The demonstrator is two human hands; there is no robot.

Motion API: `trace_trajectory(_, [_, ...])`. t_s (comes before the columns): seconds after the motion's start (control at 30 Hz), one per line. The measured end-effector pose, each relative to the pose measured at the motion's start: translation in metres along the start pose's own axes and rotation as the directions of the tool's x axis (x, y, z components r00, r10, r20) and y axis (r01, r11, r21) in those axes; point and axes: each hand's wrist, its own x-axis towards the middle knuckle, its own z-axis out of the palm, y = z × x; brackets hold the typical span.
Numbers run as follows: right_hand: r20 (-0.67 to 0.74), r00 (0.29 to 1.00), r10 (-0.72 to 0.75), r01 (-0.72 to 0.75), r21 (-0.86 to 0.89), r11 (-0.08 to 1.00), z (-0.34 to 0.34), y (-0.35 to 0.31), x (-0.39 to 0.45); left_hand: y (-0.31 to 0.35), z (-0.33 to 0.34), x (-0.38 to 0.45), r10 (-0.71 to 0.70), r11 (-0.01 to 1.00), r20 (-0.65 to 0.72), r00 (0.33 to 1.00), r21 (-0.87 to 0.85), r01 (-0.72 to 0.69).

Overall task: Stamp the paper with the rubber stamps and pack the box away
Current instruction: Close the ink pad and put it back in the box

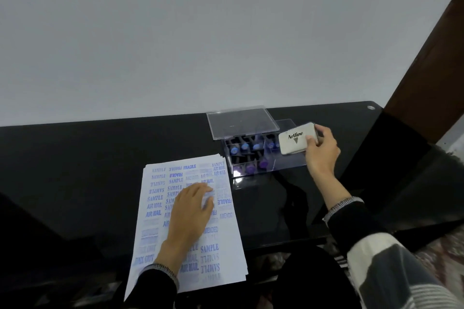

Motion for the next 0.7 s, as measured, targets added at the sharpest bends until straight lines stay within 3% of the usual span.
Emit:
trace_trajectory(0.2, [0.184, 0.983, 0.001, 0.048, -0.263, 0.964, 0.034, 0.004, 0.012, 0.000, -0.001, -0.002, 0.016, 1.000, -0.009, 1.000, 0.007, -0.016])
trace_trajectory(0.3, [0.164, 0.986, 0.035, 0.028, -0.368, 0.930, 0.042, 0.007, 0.009, 0.000, -0.001, -0.002, 0.016, 1.000, -0.009, 1.000, 0.008, -0.016])
trace_trajectory(0.47, [0.101, 0.992, -0.071, 0.123, -0.730, 0.672, 0.048, 0.006, 0.004, -0.001, 0.000, -0.002, 0.005, 1.000, -0.011, 1.000, 0.009, -0.005])
trace_trajectory(0.6, [0.209, 0.972, 0.103, 0.126, -0.844, 0.521, 0.045, 0.010, 0.005, -0.001, 0.001, -0.002, 0.007, 1.000, -0.010, 1.000, 0.018, -0.007])
trace_trajectory(0.7, [0.260, 0.945, 0.198, 0.135, -0.863, 0.487, 0.045, 0.012, 0.010, 0.000, 0.001, -0.001, -0.005, 1.000, -0.009, 1.000, 0.029, 0.005])
